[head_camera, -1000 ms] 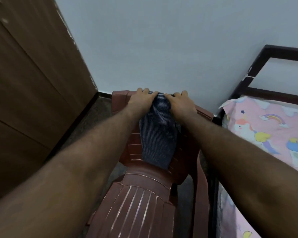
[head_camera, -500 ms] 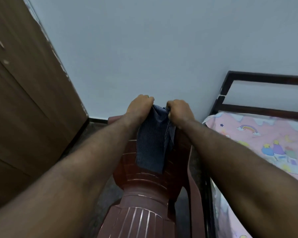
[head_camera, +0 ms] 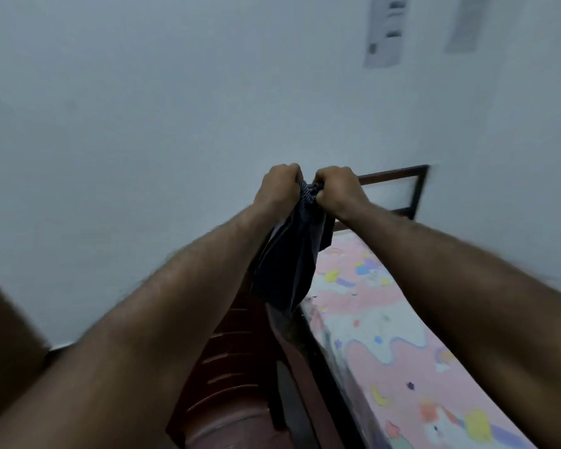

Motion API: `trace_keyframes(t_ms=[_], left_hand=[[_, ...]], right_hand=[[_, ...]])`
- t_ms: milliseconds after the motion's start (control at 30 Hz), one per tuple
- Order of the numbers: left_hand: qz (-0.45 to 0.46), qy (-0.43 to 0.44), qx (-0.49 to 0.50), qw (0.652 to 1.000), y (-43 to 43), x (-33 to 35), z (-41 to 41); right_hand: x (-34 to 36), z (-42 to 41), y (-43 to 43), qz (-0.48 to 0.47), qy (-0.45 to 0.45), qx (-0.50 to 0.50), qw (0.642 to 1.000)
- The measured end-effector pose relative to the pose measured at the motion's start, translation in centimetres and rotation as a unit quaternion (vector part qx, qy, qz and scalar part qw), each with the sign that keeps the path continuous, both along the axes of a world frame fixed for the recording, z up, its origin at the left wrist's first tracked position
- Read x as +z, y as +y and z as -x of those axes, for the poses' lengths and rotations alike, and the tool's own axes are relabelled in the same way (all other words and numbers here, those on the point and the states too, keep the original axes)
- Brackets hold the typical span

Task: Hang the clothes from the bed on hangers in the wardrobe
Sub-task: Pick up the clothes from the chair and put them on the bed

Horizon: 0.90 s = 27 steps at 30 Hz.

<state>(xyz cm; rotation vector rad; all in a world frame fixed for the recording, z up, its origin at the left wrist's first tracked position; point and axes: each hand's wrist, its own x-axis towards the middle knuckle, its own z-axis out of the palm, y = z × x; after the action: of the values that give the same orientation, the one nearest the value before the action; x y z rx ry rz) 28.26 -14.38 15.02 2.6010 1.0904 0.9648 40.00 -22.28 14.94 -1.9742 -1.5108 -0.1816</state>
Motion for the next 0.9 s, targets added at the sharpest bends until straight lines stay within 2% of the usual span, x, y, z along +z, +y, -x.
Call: trace_keyframes(t_ms=[167,367,533,667,800,900], left_hand=[[0.047,-0.042,-0.143,0.988,-10.7,1.8,-11.8],[0.107,0.001,-0.284,0.953,-25.9,-2.6,-25.5],[0.192,0.073,-0.411,0.888,-41.6,-9.1,-35.2],[0.27,0.126,-0.496,0.816,-53.6,-13.1,-41.3],[0.297,0.146,-0.558,0.761,-64.3,-14.8,-45.3],[0.278,0.187,-0.586,0.738,-69.9,-16.7,-46.1]], right_hand=[[1.3,-8.2,-12.7,-0.023,0.048,-0.112,0.992],[-3.1,-18.6,-29.9,0.019,0.077,-0.251,0.965],[-8.5,-25.6,-46.3,0.098,0.105,-0.367,0.919],[-11.5,-29.2,-58.6,0.15,0.112,-0.452,0.872],[-13.2,-31.6,-68.9,0.158,0.121,-0.521,0.83],[-16.0,-32.1,-74.4,0.165,0.152,-0.535,0.814]])
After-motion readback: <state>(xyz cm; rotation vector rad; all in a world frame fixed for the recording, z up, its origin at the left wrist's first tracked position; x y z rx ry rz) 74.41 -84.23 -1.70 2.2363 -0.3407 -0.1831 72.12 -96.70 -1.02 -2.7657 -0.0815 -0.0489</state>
